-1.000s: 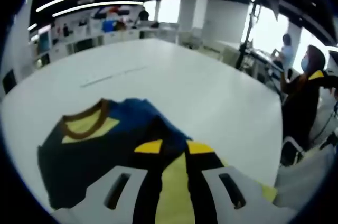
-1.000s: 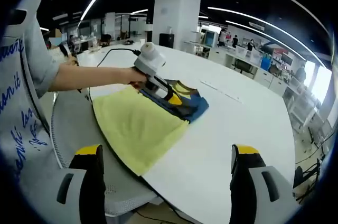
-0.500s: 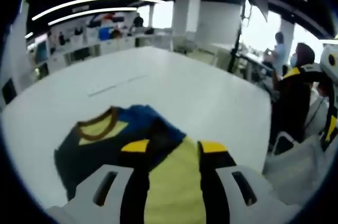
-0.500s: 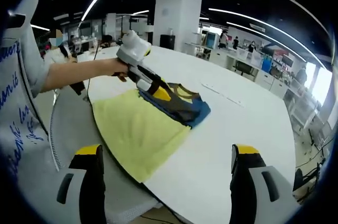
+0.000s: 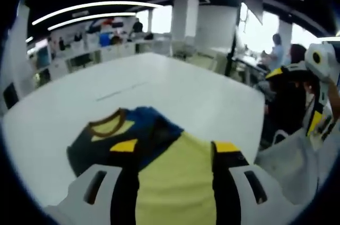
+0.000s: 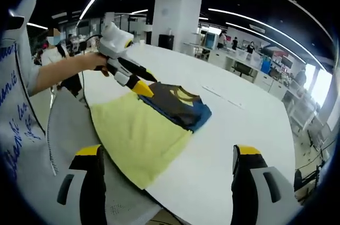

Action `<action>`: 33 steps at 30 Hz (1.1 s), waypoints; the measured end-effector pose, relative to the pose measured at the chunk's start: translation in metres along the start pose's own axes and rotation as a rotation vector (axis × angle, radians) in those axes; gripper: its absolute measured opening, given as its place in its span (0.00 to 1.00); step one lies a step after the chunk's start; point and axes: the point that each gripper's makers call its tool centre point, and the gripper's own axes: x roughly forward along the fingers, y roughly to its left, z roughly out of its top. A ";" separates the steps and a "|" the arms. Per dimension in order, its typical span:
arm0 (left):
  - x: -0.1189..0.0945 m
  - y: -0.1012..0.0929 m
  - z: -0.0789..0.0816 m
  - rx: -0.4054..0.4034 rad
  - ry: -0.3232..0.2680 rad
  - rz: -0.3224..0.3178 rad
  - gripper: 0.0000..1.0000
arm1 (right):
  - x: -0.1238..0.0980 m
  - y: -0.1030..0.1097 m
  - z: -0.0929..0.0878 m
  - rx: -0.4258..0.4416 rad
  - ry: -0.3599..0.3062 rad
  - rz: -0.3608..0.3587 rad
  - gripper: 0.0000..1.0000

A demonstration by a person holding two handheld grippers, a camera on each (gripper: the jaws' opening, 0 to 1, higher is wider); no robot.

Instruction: Fold the garment on the visible template until the final outline fits inside the template.

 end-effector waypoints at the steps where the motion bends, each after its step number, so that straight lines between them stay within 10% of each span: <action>1: -0.003 -0.001 0.001 0.004 -0.002 0.000 0.52 | 0.000 0.001 0.001 0.003 -0.002 -0.001 1.00; 33: -0.118 -0.002 -0.033 -0.021 0.007 0.023 0.90 | -0.010 0.027 0.019 0.011 0.020 -0.101 1.00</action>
